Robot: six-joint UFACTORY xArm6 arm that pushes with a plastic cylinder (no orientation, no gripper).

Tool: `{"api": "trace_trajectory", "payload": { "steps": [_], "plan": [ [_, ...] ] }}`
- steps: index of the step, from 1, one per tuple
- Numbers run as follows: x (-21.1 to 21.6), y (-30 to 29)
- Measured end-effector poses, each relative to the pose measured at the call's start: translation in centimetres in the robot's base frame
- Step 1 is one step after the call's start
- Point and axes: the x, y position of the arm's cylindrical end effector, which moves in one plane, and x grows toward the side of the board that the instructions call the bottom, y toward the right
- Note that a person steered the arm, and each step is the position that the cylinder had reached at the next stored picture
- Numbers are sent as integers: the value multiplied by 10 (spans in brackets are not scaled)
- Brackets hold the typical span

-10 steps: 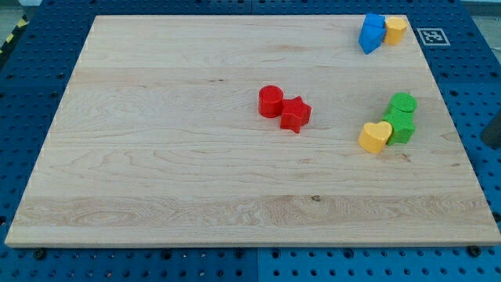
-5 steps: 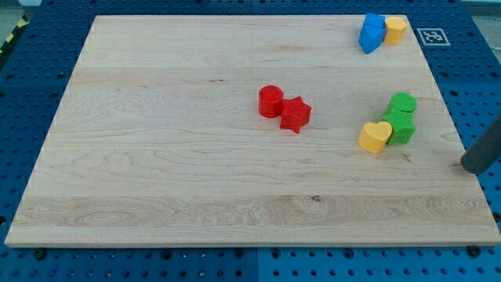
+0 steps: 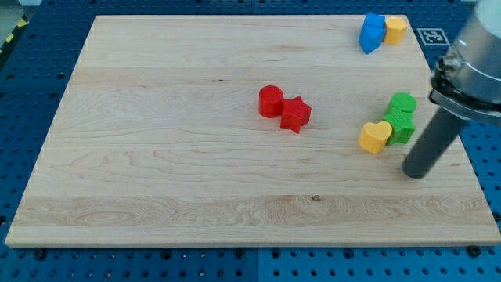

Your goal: Push the yellow heart closer to the yellow hexagon

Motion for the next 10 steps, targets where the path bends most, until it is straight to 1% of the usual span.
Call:
{"api": "trace_trajectory", "payload": {
  "steps": [1,3,4,5,6,7,8,9,10],
  "plan": [
    [-25,-7],
    [-9,-13],
    [-25,-31],
    [-53,-45],
    [-58,-48],
    [-53,-50],
    [-90,-51],
    [-104,-51],
    [-99,-54]
  ]
}}
